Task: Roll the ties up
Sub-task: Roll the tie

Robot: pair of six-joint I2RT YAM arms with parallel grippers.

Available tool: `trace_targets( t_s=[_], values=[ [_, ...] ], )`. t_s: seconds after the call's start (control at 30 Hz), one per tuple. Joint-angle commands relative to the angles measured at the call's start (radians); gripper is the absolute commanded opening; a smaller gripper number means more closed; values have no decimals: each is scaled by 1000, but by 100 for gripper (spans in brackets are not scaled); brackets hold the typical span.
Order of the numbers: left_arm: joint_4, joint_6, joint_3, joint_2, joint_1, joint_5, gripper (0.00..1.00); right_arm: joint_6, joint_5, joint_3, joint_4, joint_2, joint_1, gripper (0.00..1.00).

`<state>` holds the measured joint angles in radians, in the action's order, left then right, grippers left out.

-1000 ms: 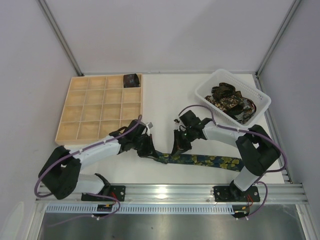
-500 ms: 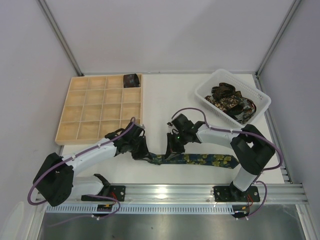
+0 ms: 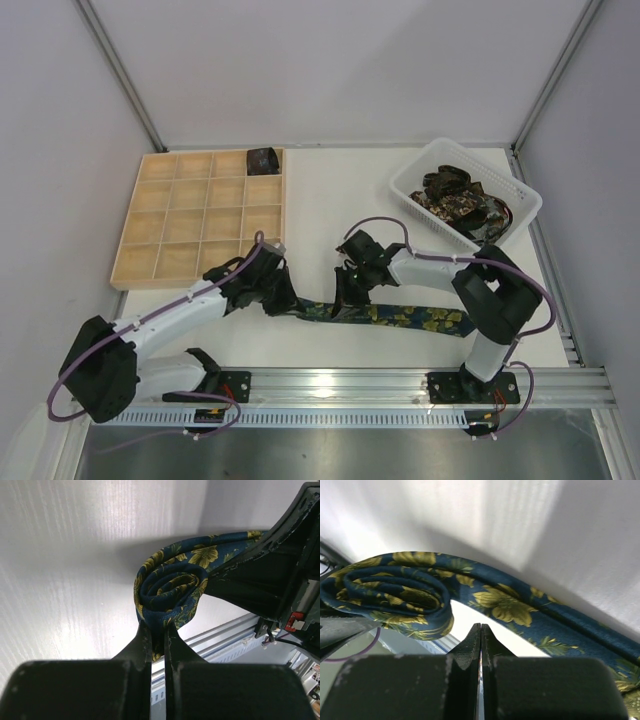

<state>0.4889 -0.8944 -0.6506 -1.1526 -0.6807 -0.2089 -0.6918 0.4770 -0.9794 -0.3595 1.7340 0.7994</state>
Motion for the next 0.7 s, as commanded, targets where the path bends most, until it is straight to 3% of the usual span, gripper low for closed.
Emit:
trace_targets(
  t_s=[0.0,0.67],
  values=[
    [5,-18,-35,-27,-8,32,0,-24,-38,11,21,22,-2,0],
    [128,-38,-214,-176,-74,174,0,-72,22,-91,48,33,18,0]
  ],
)
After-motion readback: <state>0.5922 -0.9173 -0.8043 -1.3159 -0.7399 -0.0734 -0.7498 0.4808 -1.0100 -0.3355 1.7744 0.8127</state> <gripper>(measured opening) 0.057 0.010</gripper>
